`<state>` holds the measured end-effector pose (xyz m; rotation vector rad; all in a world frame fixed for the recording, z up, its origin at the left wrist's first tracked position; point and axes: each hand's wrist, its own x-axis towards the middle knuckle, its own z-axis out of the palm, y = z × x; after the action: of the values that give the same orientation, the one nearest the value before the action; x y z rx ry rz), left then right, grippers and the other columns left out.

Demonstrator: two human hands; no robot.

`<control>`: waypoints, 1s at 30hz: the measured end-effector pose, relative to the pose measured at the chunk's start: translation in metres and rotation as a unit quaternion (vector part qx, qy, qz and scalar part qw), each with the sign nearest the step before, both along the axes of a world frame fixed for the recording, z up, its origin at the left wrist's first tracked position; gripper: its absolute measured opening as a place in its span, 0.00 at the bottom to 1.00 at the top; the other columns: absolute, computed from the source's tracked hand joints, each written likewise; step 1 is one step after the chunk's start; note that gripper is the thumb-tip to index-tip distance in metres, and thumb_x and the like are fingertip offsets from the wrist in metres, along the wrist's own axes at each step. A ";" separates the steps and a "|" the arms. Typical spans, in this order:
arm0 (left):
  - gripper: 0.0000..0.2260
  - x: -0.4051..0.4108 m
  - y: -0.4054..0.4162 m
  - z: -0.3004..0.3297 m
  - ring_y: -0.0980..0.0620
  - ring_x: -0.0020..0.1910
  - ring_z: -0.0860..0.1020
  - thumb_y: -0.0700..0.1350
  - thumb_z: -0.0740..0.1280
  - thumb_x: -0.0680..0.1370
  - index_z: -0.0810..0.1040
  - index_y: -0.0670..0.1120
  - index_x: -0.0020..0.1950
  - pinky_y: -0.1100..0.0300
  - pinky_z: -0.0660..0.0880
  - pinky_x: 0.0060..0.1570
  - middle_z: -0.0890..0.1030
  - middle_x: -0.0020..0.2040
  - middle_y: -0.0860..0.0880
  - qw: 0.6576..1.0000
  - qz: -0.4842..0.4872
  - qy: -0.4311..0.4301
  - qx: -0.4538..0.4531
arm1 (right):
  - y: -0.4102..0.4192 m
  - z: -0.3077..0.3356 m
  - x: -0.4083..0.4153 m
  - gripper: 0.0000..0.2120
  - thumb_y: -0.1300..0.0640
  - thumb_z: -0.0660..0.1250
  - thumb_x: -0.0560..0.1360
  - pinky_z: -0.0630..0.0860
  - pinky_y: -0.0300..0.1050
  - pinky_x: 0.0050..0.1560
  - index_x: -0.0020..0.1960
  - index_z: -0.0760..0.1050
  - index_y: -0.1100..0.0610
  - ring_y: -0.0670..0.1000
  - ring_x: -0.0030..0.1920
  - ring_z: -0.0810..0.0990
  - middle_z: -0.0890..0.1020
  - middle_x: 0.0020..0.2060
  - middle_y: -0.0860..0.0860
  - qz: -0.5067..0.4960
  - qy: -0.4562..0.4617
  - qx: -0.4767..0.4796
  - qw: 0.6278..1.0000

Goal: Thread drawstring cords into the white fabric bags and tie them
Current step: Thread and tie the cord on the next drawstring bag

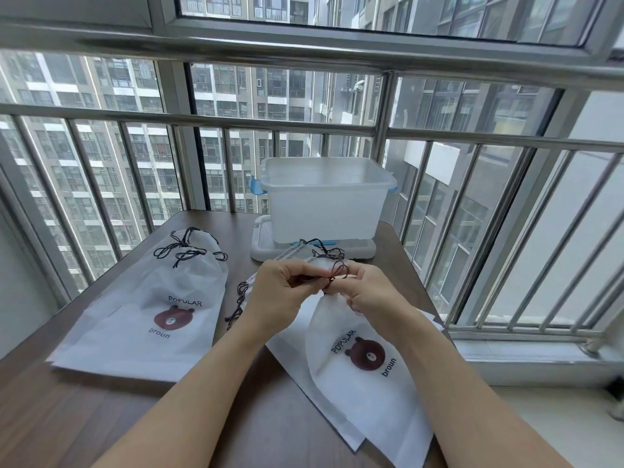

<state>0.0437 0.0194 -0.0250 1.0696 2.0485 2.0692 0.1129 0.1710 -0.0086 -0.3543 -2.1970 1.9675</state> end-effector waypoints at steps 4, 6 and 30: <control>0.14 0.000 0.001 0.000 0.53 0.40 0.85 0.27 0.73 0.71 0.86 0.47 0.43 0.64 0.79 0.46 0.87 0.39 0.50 1.000 -0.003 -0.012 0.006 | -0.001 -0.001 0.002 0.05 0.60 0.70 0.78 0.70 0.28 0.30 0.48 0.84 0.60 0.38 0.27 0.77 0.82 0.33 0.47 0.039 -0.025 0.033 0.998; 0.14 0.000 0.002 0.001 0.54 0.40 0.85 0.27 0.73 0.71 0.86 0.46 0.44 0.65 0.79 0.45 0.87 0.39 0.51 1.000 0.002 -0.018 0.011 | 0.001 -0.001 0.002 0.04 0.56 0.72 0.77 0.78 0.39 0.37 0.46 0.84 0.56 0.48 0.34 0.81 0.83 0.38 0.54 0.055 -0.042 0.011 0.998; 0.08 -0.005 0.002 0.001 0.56 0.39 0.83 0.32 0.71 0.75 0.85 0.44 0.45 0.66 0.78 0.43 0.86 0.38 0.49 0.996 -0.022 -0.091 0.000 | 0.022 0.003 0.007 0.09 0.65 0.71 0.75 0.72 0.41 0.38 0.52 0.80 0.55 0.47 0.36 0.78 0.86 0.40 0.52 0.009 -0.024 0.080 0.997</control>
<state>0.0387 0.0218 -0.0244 0.8808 1.9201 2.0618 0.1196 0.1928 -0.0057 -0.3634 -2.3748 1.7943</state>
